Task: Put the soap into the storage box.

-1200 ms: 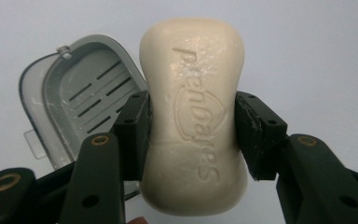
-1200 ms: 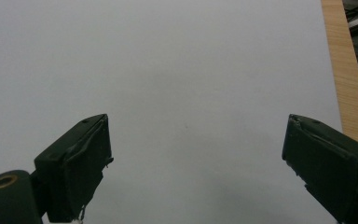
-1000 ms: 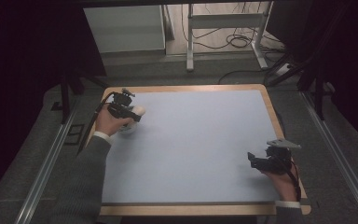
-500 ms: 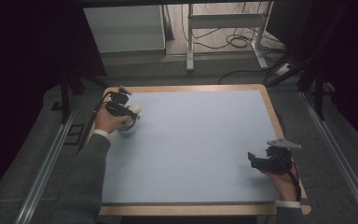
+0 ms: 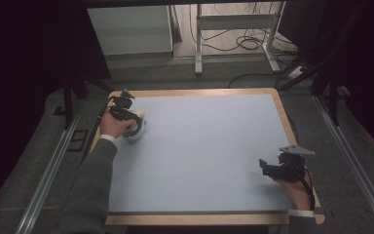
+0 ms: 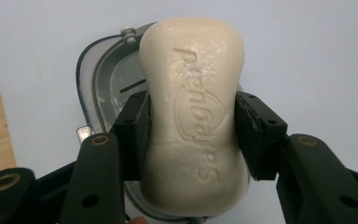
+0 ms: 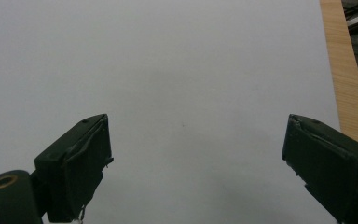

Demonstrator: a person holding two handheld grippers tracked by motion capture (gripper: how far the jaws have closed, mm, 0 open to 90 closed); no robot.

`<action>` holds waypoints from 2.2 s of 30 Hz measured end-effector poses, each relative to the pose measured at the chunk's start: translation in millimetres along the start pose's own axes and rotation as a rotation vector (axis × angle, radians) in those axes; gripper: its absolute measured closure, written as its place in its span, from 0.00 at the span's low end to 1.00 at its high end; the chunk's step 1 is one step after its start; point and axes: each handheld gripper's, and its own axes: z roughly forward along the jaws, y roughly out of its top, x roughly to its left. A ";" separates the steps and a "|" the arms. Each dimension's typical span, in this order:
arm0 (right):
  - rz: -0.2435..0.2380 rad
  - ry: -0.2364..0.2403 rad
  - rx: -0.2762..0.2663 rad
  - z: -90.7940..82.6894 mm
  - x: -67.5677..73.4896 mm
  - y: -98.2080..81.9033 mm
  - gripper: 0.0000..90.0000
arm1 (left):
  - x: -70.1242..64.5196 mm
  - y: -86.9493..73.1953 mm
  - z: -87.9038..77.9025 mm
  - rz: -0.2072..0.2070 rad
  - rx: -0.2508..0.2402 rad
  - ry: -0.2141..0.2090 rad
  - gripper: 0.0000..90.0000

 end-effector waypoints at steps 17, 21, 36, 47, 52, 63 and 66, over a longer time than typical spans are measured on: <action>-0.003 -0.003 0.000 -0.5 0.7 0.0 0.08 | -15.8 -13.4 -18.8 0.056 -0.113 -0.088 0.33; -0.003 -0.002 0.000 -0.3 1.1 0.0 0.08 | -24.5 -21.2 -19.5 0.094 -0.139 -0.141 0.31; -0.010 0.001 -0.020 -2.4 3.3 0.9 0.09 | -70.3 -78.2 -15.2 0.293 -0.156 -0.232 0.30; -0.020 0.006 -0.026 -2.6 4.8 1.2 0.09 | -86.3 -113.4 -3.6 0.289 -0.154 -0.250 0.30; -0.021 0.005 -0.026 -2.6 4.8 1.2 0.09 | -88.3 -129.1 2.7 0.279 -0.166 -0.292 0.30; -0.027 0.003 -0.024 -2.3 5.8 1.5 0.09 | -83.5 -141.3 5.5 0.254 -0.178 -0.301 0.29; -0.026 0.005 -0.025 -2.0 5.7 1.6 0.09 | -82.9 -142.8 7.9 0.243 -0.185 -0.304 0.29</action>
